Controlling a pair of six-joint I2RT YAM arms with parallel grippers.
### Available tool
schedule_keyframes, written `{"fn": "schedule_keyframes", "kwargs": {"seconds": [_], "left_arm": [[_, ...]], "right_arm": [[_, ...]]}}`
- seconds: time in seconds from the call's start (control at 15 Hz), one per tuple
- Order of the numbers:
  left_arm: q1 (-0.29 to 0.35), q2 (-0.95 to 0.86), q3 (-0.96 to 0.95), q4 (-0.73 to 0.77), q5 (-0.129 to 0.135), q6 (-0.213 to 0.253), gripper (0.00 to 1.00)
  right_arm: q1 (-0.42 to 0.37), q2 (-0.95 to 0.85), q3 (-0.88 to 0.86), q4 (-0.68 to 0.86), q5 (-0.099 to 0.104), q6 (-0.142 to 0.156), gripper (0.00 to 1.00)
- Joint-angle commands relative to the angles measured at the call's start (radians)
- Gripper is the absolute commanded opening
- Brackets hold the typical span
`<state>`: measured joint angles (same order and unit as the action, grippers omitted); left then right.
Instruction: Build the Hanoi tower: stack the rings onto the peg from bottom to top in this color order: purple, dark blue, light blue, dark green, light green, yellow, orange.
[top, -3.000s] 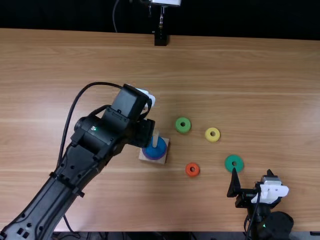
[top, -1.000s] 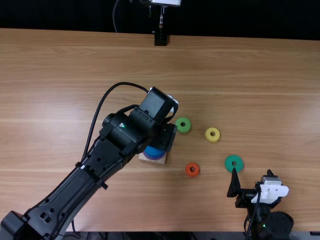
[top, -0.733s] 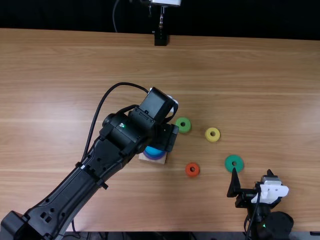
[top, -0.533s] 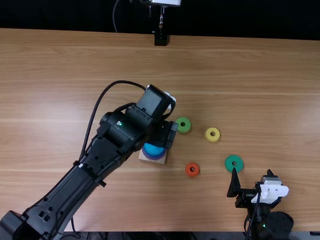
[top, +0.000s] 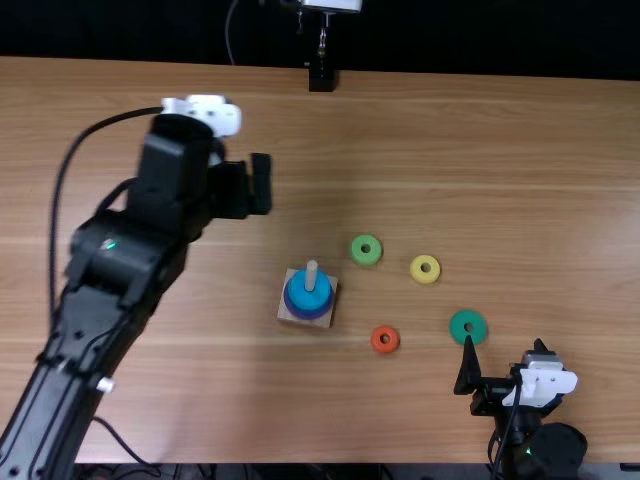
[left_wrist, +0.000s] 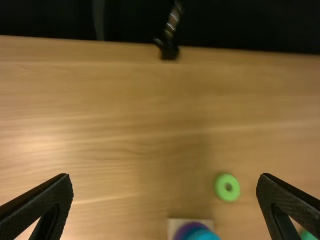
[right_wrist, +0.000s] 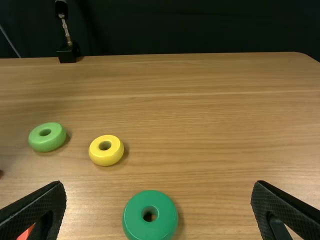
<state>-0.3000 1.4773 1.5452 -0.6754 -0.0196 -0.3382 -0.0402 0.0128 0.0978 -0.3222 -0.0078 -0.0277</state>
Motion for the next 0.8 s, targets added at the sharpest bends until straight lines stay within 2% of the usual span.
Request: {"fn": "schedule_keyframes", "kwargs": {"seconds": [0.0,0.07,0.13,0.2,0.27,0.4,0.47,0.53,0.73], "left_arm": [[0.079,-0.071,-0.088,0.022,0.007,0.009,1.0],[0.133,-0.114,-0.151,0.05,0.047,0.009,1.0],[0.18,-0.157,-0.229,0.085,0.099,0.011,1.0],[0.223,-0.212,-0.306,0.14,0.11,0.012,1.0],[0.257,-0.273,-0.389,0.193,0.106,0.044,1.0],[0.312,-0.425,-0.551,0.324,0.093,0.226,1.0],[0.331,-0.489,-0.631,0.362,0.093,0.274,1.0],[0.345,-0.549,-0.711,0.377,0.093,0.288,1.0],[0.345,-0.753,-0.916,0.381,0.091,0.294,1.0]], "right_arm": [[-0.009,-0.013,-0.083,-0.069,0.002,-0.002,1.0],[-0.009,-0.013,-0.083,-0.069,0.002,-0.002,1.0],[-0.009,-0.013,-0.083,-0.069,0.002,-0.002,1.0],[-0.009,-0.013,-0.083,-0.069,0.002,-0.002,1.0],[-0.009,-0.013,-0.083,-0.067,0.002,-0.002,1.0],[-0.009,-0.013,-0.083,-0.069,0.002,-0.002,1.0],[-0.009,-0.013,-0.083,-0.067,0.002,-0.002,1.0],[-0.009,-0.013,-0.083,-0.069,0.002,-0.002,1.0],[-0.009,-0.013,-0.083,-0.069,0.002,-0.002,1.0]]}}
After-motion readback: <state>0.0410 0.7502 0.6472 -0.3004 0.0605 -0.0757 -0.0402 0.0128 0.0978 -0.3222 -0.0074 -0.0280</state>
